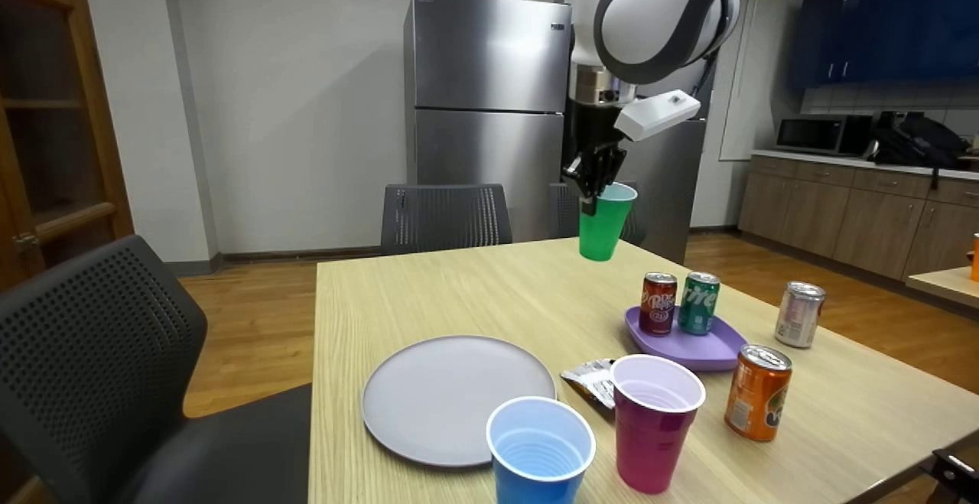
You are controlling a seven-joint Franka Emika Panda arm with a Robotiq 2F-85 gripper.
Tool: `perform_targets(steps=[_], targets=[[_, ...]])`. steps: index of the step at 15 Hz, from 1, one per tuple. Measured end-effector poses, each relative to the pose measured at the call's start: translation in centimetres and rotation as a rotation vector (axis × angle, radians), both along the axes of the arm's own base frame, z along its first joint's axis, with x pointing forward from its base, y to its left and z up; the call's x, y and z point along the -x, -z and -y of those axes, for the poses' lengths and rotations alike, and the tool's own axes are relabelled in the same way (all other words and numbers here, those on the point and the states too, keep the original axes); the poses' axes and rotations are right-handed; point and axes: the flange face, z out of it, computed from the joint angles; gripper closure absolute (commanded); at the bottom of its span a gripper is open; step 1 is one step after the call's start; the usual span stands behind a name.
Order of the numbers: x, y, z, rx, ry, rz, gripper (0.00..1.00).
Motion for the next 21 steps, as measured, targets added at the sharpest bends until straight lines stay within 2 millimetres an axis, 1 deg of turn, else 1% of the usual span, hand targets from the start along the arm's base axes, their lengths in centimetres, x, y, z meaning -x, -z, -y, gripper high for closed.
perform_targets(steps=[6, 10, 13, 16, 21], targets=[[-0.9, 1.2, -5.5, -0.011, -0.126, -0.034, 0.99], [-0.5, 1.7, -9.5, -0.009, -0.197, -0.056, 0.99], [0.1, 2.3, -12.2, -0.002, -0.237, -0.083, 0.99], [0.5, 3.0, -14.2, 0.010, -0.263, -0.115, 0.99], [0.7, 4.9, -17.0, 0.024, -0.299, -0.161, 0.99]])
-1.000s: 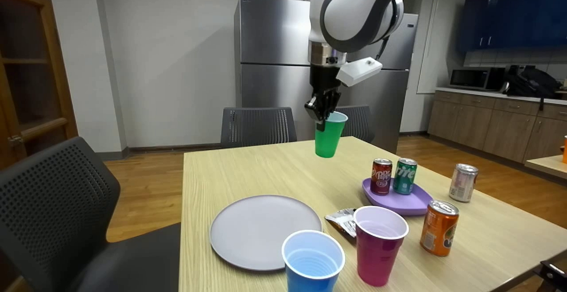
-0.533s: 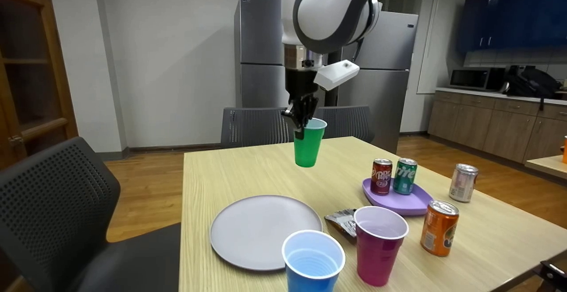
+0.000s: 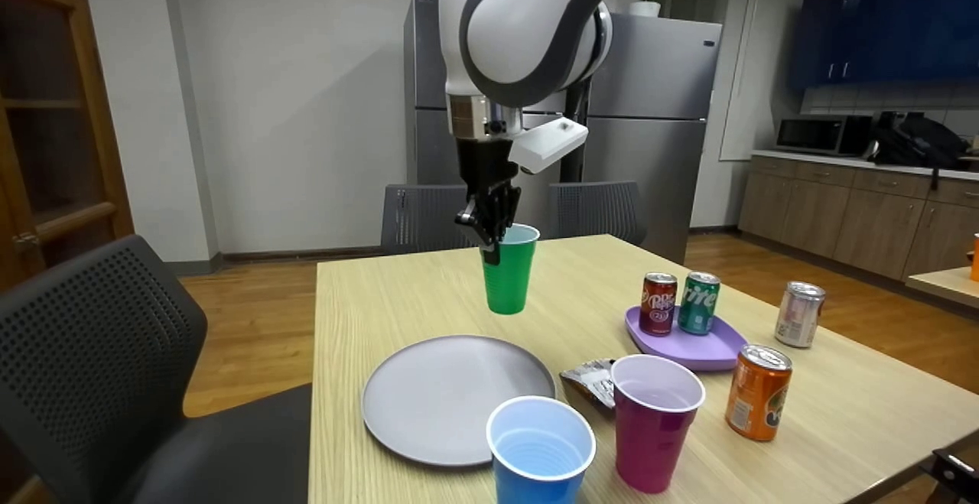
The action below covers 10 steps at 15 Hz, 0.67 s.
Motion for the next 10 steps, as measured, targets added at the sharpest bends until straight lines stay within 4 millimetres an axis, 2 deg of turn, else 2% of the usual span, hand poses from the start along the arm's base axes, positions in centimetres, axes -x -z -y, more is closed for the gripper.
perform_targets(steps=[10], targets=[[-0.4, 3.2, -5.4, 0.022, -0.076, -0.037, 0.99]])
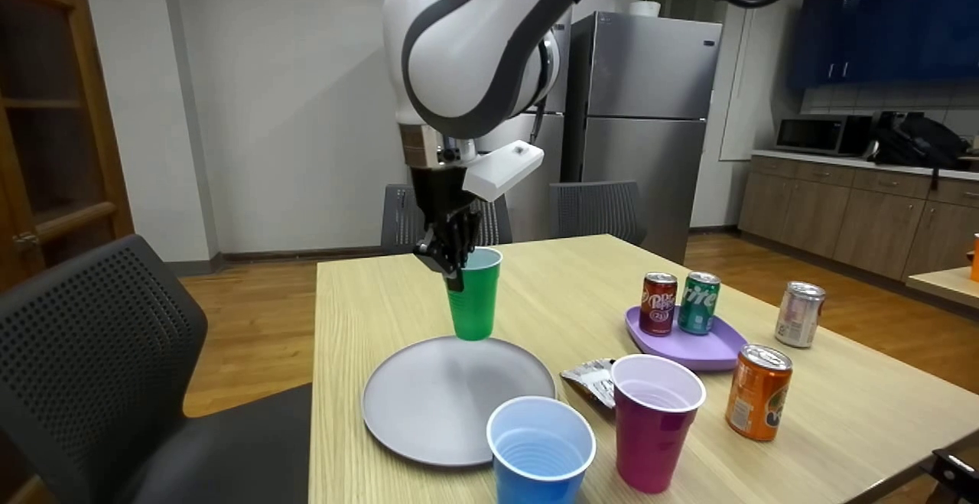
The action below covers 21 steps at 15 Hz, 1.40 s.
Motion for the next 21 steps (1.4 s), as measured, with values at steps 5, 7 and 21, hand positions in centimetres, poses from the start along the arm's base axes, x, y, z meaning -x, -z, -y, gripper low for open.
perform_targets(steps=[5, 7, 21], targets=[[-0.5, 1.3, -1.4, 0.000, -0.016, -0.003, 0.99], [-0.8, 1.7, -1.6, -0.002, -0.013, -0.005, 0.99], [-2.6, 4.3, -2.3, -0.028, 0.089, -0.001, 0.99]])
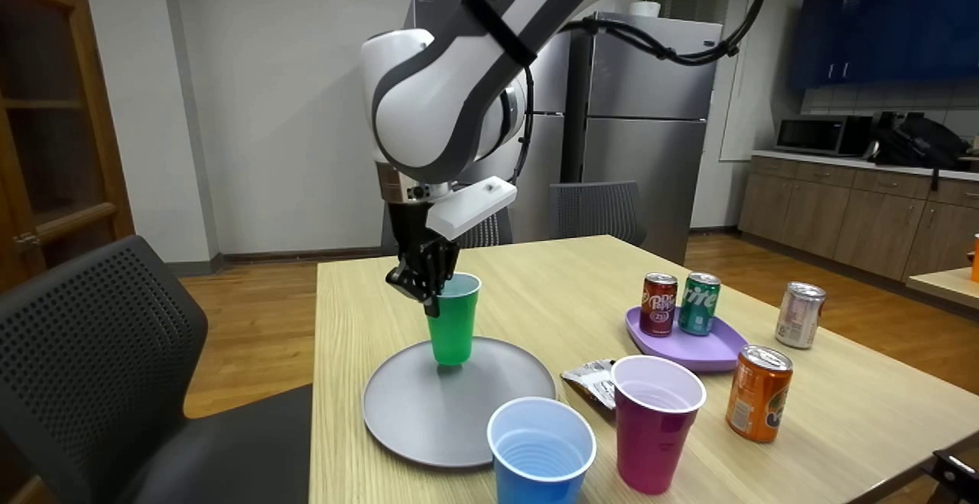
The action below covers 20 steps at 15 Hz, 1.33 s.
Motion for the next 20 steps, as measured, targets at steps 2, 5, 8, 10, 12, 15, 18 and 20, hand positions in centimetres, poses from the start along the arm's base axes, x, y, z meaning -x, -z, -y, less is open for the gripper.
perform_targets(steps=[2, 5, 8, 10, 12, 15, 18, 20], targets=[[-0.2, 0.2, -0.1, -0.002, 0.011, 0.002, 0.70], [-0.4, 0.3, -0.1, -0.007, 0.024, 0.003, 0.50], [-0.5, 0.1, -0.2, -0.013, 0.036, 0.006, 0.27], [-0.6, -0.1, -0.3, -0.018, 0.042, 0.009, 0.11], [-0.7, -0.6, -0.4, -0.025, 0.044, 0.019, 0.00], [-0.9, -1.9, -0.8, -0.041, 0.039, 0.045, 0.00], [-0.5, -3.7, -1.4, -0.052, 0.025, 0.069, 0.00], [0.3, -4.6, -1.7, -0.056, 0.008, 0.082, 0.00]])
